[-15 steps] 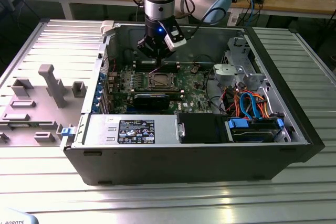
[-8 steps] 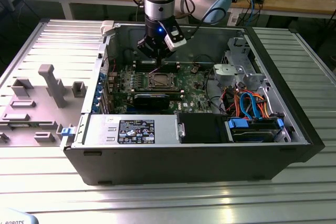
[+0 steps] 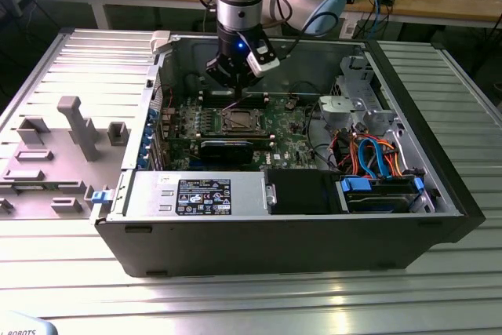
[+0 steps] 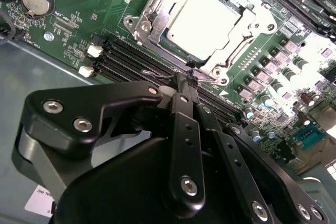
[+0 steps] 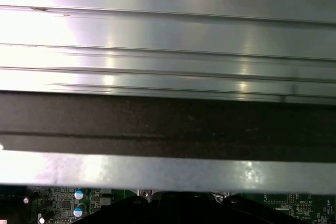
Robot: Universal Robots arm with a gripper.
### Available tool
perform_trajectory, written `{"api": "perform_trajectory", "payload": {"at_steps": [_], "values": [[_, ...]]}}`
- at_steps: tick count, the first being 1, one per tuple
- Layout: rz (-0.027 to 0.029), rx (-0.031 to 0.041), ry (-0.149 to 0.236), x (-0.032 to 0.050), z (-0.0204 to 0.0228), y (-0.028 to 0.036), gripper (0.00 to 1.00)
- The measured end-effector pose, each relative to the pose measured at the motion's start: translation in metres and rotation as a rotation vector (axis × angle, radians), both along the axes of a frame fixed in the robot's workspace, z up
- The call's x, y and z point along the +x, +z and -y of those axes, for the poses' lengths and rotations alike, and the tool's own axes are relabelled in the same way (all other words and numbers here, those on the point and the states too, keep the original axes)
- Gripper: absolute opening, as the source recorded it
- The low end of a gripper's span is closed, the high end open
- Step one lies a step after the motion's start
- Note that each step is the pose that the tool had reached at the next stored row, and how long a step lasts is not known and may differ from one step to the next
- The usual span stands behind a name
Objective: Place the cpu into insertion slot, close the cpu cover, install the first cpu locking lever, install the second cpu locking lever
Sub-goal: 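Install the first cpu locking lever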
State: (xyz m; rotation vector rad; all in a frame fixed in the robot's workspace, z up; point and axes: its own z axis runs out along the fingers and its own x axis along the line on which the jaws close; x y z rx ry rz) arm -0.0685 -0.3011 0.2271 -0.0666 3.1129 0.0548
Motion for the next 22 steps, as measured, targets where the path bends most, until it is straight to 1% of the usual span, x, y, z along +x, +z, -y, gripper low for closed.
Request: {"api": "perform_trajectory", "payload": {"at_steps": [6,16,22], "values": [[0.0000,0.0000,0.000,0.0045,0.0000,-0.0012,0.11],[0.0000,-0.0001,0.000,0.0098,0.0000,-0.0031,0.11],[0.0000,-0.0001,0.000,0.0142,0.0000,-0.0053,0.11]]}}
